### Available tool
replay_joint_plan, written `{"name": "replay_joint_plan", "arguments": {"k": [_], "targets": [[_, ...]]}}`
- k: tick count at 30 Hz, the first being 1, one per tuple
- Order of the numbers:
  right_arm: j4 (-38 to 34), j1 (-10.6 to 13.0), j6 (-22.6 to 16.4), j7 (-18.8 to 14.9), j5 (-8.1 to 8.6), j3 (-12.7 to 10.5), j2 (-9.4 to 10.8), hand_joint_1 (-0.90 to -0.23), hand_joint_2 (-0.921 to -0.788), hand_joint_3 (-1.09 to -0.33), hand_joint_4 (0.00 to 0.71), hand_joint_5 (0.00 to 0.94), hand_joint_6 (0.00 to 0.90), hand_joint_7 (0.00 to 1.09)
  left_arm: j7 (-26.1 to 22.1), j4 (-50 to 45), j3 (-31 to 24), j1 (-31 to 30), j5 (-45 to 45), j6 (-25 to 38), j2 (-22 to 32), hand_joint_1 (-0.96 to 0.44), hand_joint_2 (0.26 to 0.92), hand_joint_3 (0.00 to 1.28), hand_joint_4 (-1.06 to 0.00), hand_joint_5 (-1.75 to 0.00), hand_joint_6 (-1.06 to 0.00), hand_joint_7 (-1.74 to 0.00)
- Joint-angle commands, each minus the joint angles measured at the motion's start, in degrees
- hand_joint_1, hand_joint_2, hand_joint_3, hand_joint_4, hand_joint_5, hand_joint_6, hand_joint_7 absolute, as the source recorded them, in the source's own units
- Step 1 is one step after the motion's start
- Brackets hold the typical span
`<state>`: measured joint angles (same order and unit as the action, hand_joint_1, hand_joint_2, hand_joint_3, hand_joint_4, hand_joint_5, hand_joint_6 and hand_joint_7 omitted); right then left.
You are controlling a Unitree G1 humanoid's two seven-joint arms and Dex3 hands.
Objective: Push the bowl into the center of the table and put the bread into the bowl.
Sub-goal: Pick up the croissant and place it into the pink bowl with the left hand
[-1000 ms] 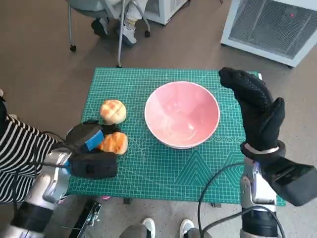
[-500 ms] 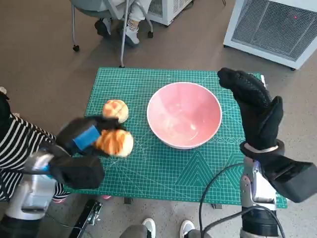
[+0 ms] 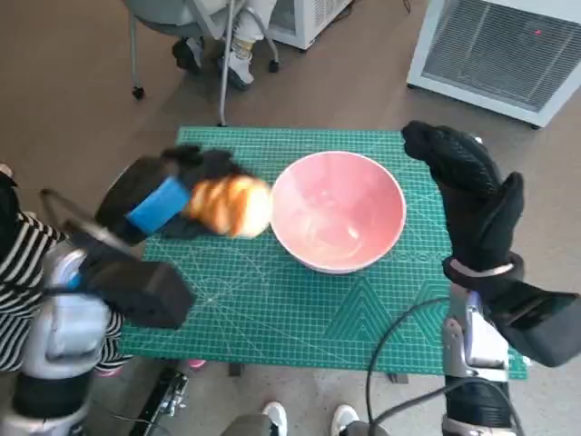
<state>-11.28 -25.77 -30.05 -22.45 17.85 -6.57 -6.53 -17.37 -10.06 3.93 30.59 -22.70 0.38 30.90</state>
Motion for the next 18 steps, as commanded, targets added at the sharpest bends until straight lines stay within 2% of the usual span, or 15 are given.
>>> {"name": "replay_joint_plan", "arguments": {"k": [1,7,18], "targets": [[-0.95,0.76,-0.23,-0.52,-0.06,-0.02,0.09,-0.701,-0.921,-0.713,0.188,0.0,0.122,0.36,0.92,3.75,2.92,6.41,-1.33,-0.11,-2.98,0.0,0.899,0.0,-0.85,-1.04,-0.7,-1.04],[-0.65,1.15,-0.33,-0.5,0.05,-0.14,0.03,-0.701,-0.921,-0.713,0.188,0.0,0.12,0.36,-0.39,10.19,6.95,13.02,-1.82,0.31,-7.14,0.0,0.909,0.01,-0.82,-1.05,-0.67,-1.1],[0.68,2.24,-0.67,0.64,-1.09,-0.27,0.01,-0.691,-0.921,-0.714,0.193,0.003,0.122,0.37,2.07,27.27,13.92,21.11,-6.01,-4.4,-11.99,0.0,0.919,0.02,-0.79,-1.13,-0.64,-1.09]]}}
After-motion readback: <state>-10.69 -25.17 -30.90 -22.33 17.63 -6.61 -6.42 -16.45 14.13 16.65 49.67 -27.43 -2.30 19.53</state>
